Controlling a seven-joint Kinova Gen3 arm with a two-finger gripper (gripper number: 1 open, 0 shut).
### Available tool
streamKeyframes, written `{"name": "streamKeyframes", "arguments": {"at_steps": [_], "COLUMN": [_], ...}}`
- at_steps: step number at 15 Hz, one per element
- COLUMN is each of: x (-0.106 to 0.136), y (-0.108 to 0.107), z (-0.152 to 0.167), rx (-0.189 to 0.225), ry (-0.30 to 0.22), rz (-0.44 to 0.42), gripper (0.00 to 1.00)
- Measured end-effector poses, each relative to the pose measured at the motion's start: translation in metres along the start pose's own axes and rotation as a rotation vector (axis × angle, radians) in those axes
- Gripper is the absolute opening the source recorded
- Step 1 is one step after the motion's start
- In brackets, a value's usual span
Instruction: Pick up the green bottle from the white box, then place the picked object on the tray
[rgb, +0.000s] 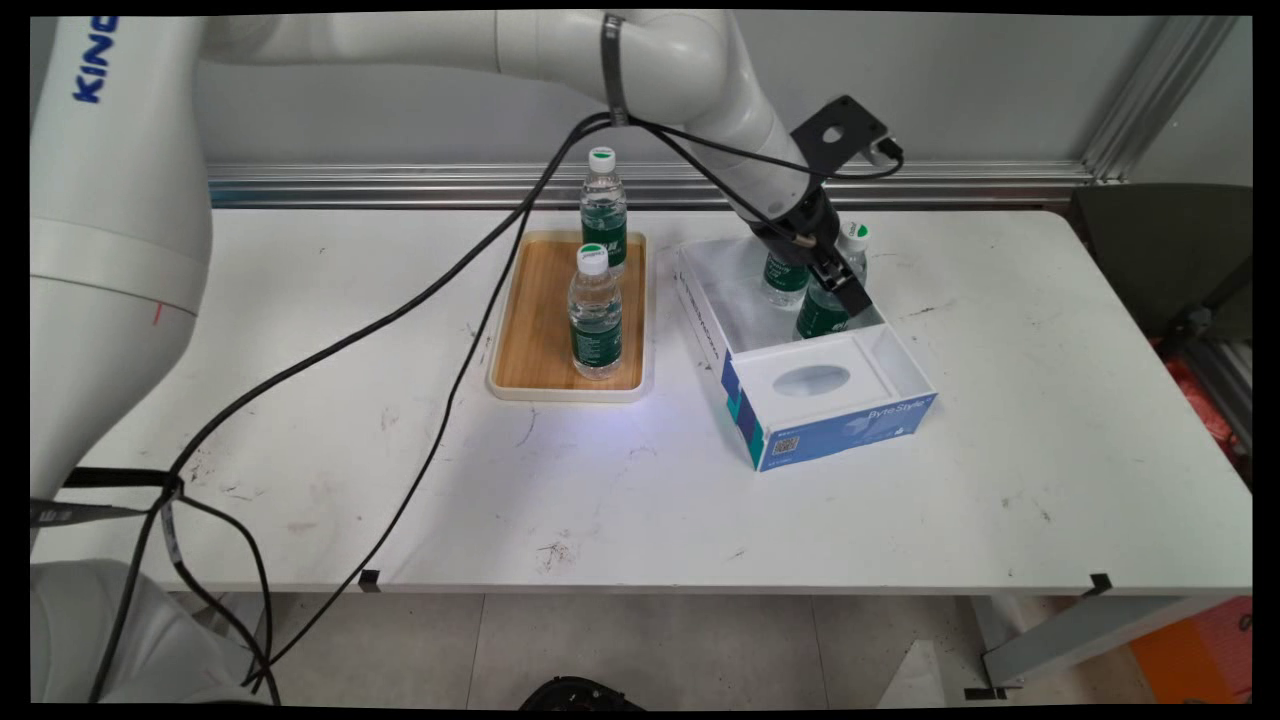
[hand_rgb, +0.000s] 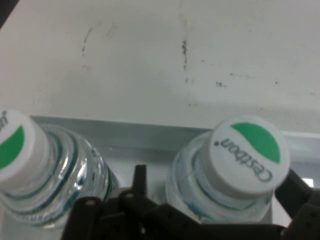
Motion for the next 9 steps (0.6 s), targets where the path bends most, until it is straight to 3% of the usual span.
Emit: {"name": "streamKeyframes", "arguments": {"at_steps": [1,2,9], "x": [0.001,0.002,0.004], "y": [0.0,0.0,0.005], "z": [0.003,0.005,-0.003], "rx": [0.001,0.002,0.02], "ry": [-0.001,-0.003,0.004], "rz": [0.003,0.007,0.007], "gripper": [1.0,0.0,0.0]}}
